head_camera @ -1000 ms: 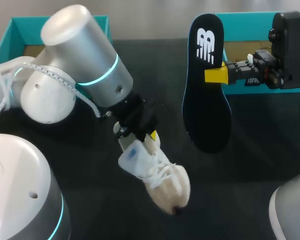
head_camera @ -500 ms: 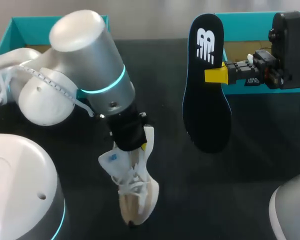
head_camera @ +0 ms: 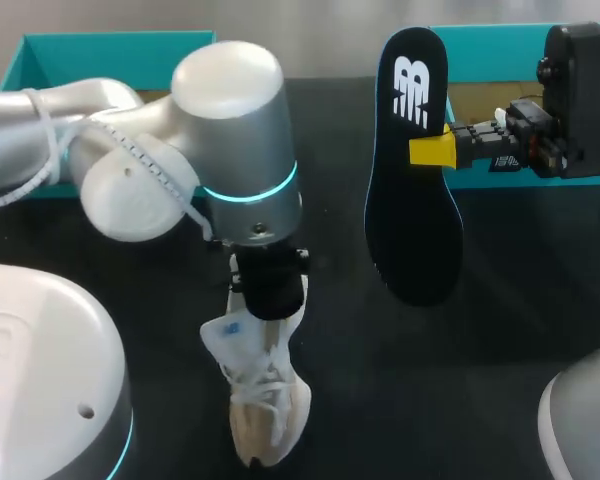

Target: Take the shoe out of the shoebox, open the shoe tongue, remove and reinsert the insole, then place the shoe into the shoebox

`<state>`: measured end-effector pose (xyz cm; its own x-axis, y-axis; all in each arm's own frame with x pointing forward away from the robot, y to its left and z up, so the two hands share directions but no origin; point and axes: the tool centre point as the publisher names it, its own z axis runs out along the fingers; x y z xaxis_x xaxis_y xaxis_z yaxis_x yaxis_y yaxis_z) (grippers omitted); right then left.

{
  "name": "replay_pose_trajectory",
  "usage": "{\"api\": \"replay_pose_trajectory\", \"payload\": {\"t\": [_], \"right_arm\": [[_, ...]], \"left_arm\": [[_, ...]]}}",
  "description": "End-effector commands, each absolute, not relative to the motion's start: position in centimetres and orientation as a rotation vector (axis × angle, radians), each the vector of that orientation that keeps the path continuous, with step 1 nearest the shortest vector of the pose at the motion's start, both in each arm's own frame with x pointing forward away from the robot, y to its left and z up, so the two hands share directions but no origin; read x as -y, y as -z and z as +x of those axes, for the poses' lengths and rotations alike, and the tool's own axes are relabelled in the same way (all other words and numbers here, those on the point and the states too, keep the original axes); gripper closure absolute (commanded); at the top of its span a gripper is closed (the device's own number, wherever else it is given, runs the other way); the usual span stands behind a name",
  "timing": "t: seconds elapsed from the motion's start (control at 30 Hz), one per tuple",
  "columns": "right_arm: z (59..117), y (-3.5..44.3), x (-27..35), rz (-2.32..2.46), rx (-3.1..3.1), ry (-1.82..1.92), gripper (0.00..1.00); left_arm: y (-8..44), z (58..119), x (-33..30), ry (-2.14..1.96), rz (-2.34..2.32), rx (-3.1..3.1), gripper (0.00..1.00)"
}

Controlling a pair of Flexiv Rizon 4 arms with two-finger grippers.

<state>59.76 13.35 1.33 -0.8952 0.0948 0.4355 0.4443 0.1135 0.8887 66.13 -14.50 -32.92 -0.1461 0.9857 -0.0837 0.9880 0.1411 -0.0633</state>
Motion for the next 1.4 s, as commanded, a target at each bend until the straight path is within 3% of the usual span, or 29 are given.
{"api": "replay_pose_trajectory", "payload": {"t": [0.03, 0.67, 0.73, 0.8, 0.83, 0.87, 0.93, 0.97, 1.17, 1.4], "right_arm": [[60.3, -1.5, -13.7, -0.527, 2.126, 1.842, 1.00], [60.3, -1.5, -13.7, -0.527, 2.126, 1.842, 1.00], [60.3, -1.5, -13.7, -0.527, 2.126, 1.842, 1.00], [60.3, -1.5, -13.7, -0.527, 2.126, 1.842, 1.00], [60.3, -1.5, -13.7, -0.527, 2.126, 1.842, 1.00], [60.3, -1.5, -13.7, -0.527, 2.126, 1.842, 1.00], [60.3, -1.5, -13.7, -0.527, 2.126, 1.842, 1.00], [60.3, -1.5, -13.7, -0.527, 2.126, 1.842, 1.00], [60.3, -1.5, -13.7, -0.527, 2.126, 1.842, 1.00], [60.3, -1.5, -13.7, -0.527, 2.126, 1.842, 1.00]], "left_arm": [[33.7, 66.6, 15.5, 0.128, 2.058, -2.395, 1.00], [38.0, 68.4, 16.7, 0.120, 1.909, -2.542, 1.00], [38.2, 68.5, 16.7, 0.145, 1.902, -2.527, 0.73], [38.2, 68.7, 16.7, 0.158, 1.896, -2.518, 0.64], [38.3, 68.9, 16.7, 0.176, 1.885, -2.516, 0.55], [38.2, 69.0, 16.8, 0.182, 1.877, -2.507, 0.43], [37.5, 69.2, 16.7, 0.221, 1.867, -2.491, 0.09], [37.1, 69.2, 16.7, 0.238, 1.867, -2.470, 0.00], [33.7, 70.1, 16.1, 0.365, 1.786, -2.372, 0.00], [25.3, 71.3, 15.3, 0.689, 1.588, -2.121, 0.00]]}}
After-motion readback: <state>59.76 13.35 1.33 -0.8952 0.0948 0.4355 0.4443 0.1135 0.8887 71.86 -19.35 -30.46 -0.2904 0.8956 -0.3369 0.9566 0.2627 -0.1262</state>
